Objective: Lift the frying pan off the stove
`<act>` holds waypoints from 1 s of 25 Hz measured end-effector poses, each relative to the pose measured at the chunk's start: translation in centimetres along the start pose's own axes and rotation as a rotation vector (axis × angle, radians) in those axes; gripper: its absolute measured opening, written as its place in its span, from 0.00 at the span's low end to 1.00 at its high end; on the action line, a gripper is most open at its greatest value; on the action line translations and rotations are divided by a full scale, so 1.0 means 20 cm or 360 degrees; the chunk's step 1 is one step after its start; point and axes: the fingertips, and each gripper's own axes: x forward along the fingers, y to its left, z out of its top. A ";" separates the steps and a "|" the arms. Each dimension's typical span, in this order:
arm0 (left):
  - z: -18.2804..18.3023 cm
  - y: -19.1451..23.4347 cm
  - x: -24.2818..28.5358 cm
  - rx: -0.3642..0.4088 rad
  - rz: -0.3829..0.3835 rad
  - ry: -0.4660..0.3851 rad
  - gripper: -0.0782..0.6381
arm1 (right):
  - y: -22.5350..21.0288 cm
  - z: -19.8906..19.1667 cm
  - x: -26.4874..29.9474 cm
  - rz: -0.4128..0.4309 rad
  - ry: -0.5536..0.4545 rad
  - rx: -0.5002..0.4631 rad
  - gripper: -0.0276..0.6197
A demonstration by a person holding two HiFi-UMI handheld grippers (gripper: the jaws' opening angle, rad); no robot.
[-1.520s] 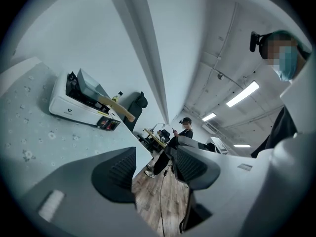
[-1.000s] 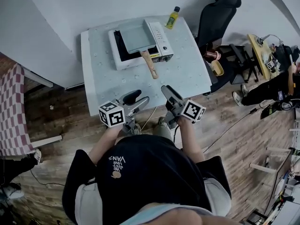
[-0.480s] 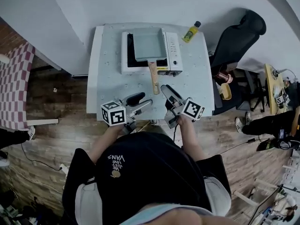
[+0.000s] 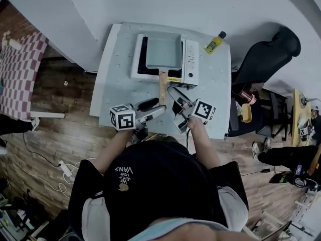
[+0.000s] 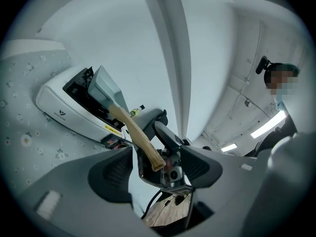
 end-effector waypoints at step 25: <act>0.02 0.13 0.17 -0.0302 0.0221 -0.0127 0.49 | -0.25 -0.03 0.38 0.0053 0.0386 0.0597 0.42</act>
